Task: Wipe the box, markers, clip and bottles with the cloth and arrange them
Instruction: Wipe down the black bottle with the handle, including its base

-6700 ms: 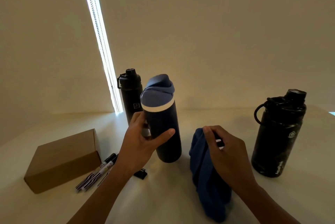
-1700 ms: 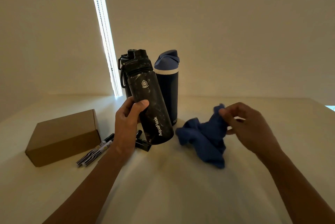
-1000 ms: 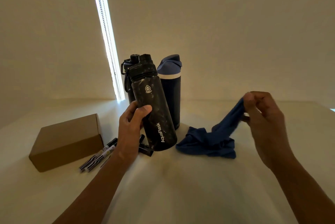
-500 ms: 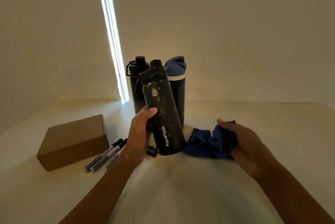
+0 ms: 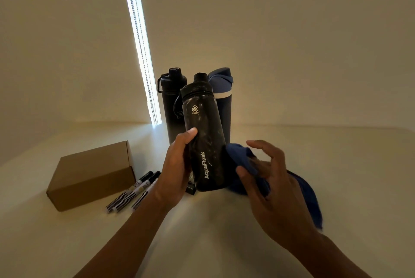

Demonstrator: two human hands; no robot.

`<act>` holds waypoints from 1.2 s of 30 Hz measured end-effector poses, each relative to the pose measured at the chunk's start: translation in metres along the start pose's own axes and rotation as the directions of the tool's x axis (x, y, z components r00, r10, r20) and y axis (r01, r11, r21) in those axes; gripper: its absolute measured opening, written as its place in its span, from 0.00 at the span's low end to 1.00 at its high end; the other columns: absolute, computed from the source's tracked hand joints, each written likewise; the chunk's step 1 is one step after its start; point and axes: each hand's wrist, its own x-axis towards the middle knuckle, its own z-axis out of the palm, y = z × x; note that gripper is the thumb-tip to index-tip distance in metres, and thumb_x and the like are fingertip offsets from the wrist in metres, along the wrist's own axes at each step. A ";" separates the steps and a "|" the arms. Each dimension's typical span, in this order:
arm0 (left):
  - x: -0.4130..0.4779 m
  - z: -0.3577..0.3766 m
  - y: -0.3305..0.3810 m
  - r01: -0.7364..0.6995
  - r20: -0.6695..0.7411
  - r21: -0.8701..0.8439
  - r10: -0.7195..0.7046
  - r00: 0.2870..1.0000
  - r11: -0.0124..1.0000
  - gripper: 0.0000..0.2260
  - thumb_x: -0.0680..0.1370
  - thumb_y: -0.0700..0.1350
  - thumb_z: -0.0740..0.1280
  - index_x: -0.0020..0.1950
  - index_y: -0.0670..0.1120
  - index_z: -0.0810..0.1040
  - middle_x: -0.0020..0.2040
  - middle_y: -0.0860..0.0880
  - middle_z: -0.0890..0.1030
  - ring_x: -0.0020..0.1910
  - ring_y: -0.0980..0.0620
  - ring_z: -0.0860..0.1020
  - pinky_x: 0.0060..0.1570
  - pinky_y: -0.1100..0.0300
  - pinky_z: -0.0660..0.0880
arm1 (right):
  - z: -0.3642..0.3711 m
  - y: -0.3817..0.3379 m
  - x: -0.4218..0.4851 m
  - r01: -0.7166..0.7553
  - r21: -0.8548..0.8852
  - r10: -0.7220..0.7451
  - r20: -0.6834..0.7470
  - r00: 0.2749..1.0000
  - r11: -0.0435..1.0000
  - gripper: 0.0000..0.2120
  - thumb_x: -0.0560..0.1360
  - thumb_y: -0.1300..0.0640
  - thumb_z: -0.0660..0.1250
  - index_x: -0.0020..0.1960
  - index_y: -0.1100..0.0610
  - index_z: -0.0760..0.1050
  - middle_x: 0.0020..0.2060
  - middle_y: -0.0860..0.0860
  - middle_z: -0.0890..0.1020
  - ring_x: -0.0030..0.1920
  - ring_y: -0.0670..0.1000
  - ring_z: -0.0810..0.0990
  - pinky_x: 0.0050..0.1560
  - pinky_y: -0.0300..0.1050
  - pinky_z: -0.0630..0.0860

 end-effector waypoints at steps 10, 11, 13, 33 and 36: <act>-0.005 -0.002 0.012 0.068 0.055 -0.136 -0.061 0.997 0.988 0.33 0.72 0.66 0.70 0.70 0.46 0.76 0.55 0.42 0.87 0.53 0.45 0.87 0.52 0.47 0.84 | 0.012 0.001 -0.002 0.359 -0.274 -0.361 0.044 0.932 0.892 0.36 0.79 0.30 0.55 0.81 0.39 0.47 0.65 0.35 0.68 0.62 0.37 0.67 0.54 0.49 0.77; -0.007 0.000 0.012 0.073 0.092 -0.130 -0.062 0.994 0.989 0.31 0.71 0.64 0.66 0.67 0.45 0.77 0.50 0.44 0.88 0.47 0.47 0.88 0.45 0.51 0.85 | 0.013 0.001 -0.001 0.372 -0.252 -0.370 0.059 0.927 0.893 0.37 0.79 0.31 0.57 0.82 0.40 0.46 0.67 0.29 0.65 0.64 0.33 0.68 0.57 0.51 0.77; -0.010 0.002 0.014 0.076 0.153 -0.131 -0.056 0.987 0.989 0.27 0.70 0.61 0.62 0.61 0.45 0.79 0.43 0.45 0.88 0.40 0.49 0.87 0.37 0.56 0.84 | 0.013 0.000 0.000 0.382 -0.220 -0.376 0.073 0.924 0.897 0.39 0.79 0.31 0.59 0.82 0.42 0.45 0.69 0.19 0.56 0.65 0.26 0.66 0.61 0.52 0.76; -0.025 0.008 0.020 0.107 0.286 -0.005 -0.101 0.953 0.994 0.22 0.79 0.61 0.65 0.56 0.42 0.78 0.37 0.46 0.84 0.35 0.51 0.84 0.35 0.59 0.81 | -0.007 -0.005 0.023 0.443 -0.115 -0.449 -0.033 0.893 0.889 0.34 0.84 0.37 0.54 0.81 0.57 0.53 0.74 0.23 0.57 0.75 0.38 0.64 0.68 0.60 0.72; -0.025 0.008 0.019 0.149 0.319 0.062 -0.161 0.934 0.987 0.34 0.68 0.67 0.73 0.62 0.42 0.79 0.47 0.41 0.86 0.43 0.45 0.86 0.40 0.56 0.82 | -0.014 0.003 0.031 0.255 0.001 -0.253 -0.092 0.963 0.967 0.41 0.79 0.29 0.58 0.82 0.50 0.50 0.76 0.34 0.63 0.74 0.50 0.70 0.66 0.61 0.75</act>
